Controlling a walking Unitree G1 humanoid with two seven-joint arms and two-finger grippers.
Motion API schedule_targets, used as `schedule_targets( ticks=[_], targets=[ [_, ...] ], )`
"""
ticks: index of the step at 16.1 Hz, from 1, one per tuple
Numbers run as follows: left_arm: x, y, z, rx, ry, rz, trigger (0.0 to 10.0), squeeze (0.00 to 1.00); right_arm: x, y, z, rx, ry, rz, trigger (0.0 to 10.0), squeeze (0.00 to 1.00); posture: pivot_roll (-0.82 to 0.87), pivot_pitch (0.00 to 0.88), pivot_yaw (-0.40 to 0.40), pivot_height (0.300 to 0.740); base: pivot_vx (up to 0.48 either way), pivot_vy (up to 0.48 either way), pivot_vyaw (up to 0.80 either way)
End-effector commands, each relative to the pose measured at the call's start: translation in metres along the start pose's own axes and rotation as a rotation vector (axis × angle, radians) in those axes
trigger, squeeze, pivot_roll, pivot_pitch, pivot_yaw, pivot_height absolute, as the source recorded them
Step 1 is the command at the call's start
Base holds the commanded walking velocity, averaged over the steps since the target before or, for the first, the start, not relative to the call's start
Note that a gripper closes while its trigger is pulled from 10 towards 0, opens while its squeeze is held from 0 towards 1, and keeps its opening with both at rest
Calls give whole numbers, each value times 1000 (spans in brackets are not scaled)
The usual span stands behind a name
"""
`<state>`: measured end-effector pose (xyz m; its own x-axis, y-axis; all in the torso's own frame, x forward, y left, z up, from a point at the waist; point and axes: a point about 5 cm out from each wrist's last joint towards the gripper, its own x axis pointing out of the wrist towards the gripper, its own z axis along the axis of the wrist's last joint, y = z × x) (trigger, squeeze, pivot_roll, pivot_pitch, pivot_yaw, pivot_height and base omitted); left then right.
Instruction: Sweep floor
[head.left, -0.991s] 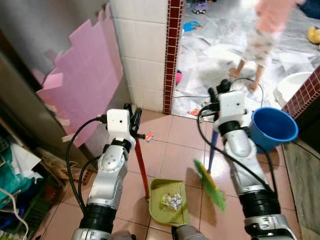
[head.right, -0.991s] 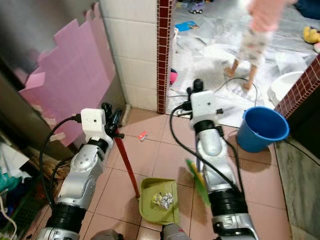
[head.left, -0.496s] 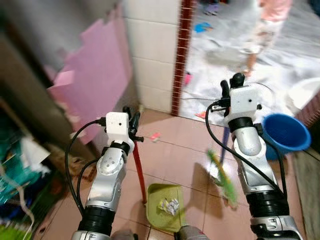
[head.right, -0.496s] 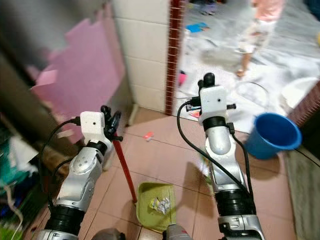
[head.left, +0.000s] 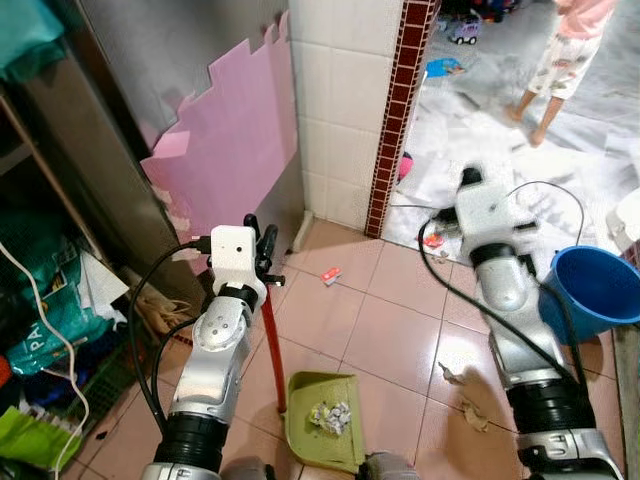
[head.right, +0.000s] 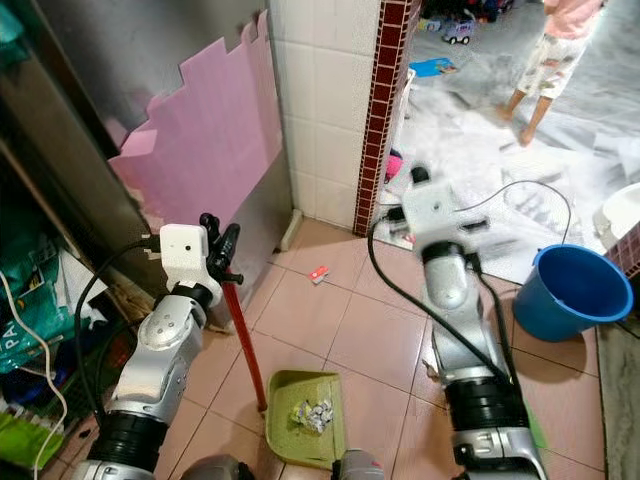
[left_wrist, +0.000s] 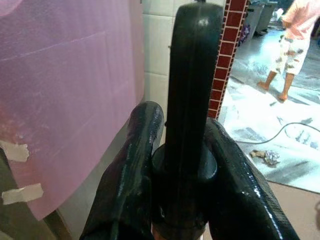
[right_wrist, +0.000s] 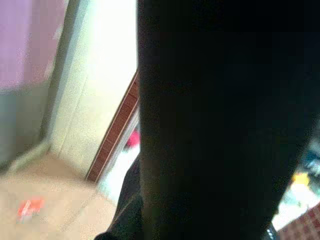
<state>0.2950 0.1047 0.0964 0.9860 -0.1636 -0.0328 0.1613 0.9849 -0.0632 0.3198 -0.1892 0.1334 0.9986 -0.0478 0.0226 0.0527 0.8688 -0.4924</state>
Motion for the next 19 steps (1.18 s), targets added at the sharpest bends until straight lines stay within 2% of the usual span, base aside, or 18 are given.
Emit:
schedule_targets(
  ticks=[1,4,7,9,12,13,15,17,19],
  targets=[
    [1,1,3,9,-8,-8,10000,0,0,0,-2,-39,14,26,10000,0,-57,0,37,740,0,0,0],
    [1,0,0,17,7,-11,10000,0,-2,9,-12,-71,81,142,10000,0,-60,0,39,740,0,0,0],
    [1,-1,1,20,8,-16,10000,0,-5,22,-19,-59,116,242,10000,0,-60,0,42,740,0,0,0],
    [1,-1,2,27,6,-15,10000,0,-4,35,-19,-25,127,300,10000,0,-53,0,41,740,0,0,0],
    [1,-1,3,28,5,-12,10000,0,0,47,-17,-3,133,350,10000,0,-50,0,37,740,0,0,0],
    [0,-1,2,27,7,-10,10000,0,4,51,-14,35,140,354,10000,0,-48,0,32,740,0,0,0],
    [0,-2,2,25,7,-8,10000,0,15,53,0,112,80,299,10000,0,-45,0,28,740,0,0,0],
    [1,-3,3,24,1,-5,10000,0,23,48,15,185,-7,224,10000,0,-42,0,24,740,0,0,0],
    [2,-1,4,23,-8,8,10000,0,29,38,41,327,-153,145,10000,0,-44,0,23,740,0,0,0]
  ],
)
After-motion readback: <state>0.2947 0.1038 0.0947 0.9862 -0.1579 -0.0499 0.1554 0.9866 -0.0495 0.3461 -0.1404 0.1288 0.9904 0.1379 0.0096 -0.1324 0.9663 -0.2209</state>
